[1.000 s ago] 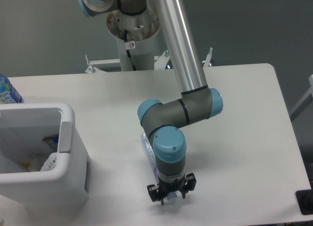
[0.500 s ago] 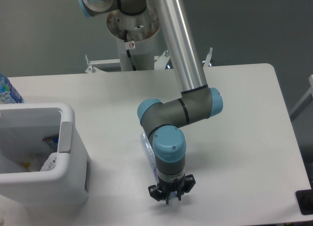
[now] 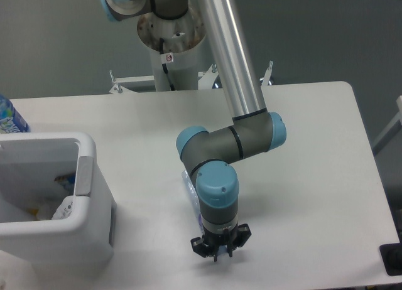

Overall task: Place the trash in the trash can
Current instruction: 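Lower the gripper around the bottle cap end and close, then lift the bottle upright by its cap end toward the bin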

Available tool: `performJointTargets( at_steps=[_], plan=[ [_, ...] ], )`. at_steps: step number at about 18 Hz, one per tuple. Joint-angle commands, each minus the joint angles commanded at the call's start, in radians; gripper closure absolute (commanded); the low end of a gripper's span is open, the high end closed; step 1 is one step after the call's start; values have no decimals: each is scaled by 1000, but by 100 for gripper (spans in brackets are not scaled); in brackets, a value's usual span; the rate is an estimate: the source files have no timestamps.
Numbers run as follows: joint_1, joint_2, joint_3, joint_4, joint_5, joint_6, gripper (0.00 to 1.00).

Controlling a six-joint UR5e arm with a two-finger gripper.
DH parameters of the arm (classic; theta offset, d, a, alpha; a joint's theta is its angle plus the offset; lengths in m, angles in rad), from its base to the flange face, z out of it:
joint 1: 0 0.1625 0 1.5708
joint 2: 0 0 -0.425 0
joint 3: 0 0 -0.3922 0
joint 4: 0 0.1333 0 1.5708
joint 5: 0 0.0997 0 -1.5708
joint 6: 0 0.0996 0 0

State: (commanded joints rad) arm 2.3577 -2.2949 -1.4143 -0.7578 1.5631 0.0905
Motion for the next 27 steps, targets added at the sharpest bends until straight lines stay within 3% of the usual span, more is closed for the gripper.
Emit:
performJointTargets(
  at_steps=[3,9,13,19,24,27],
  plan=[
    [0,2,0,0,-2,2,75],
    [2,31,9,2,-8,6,76],
    [18,83,37,8,-44,2,76],
    [40,150,107,14,-112,-8,76],
    [44,155,216,44,-181,-18,76],
    [55,187,224,57,-181,-23,76]
  ],
)
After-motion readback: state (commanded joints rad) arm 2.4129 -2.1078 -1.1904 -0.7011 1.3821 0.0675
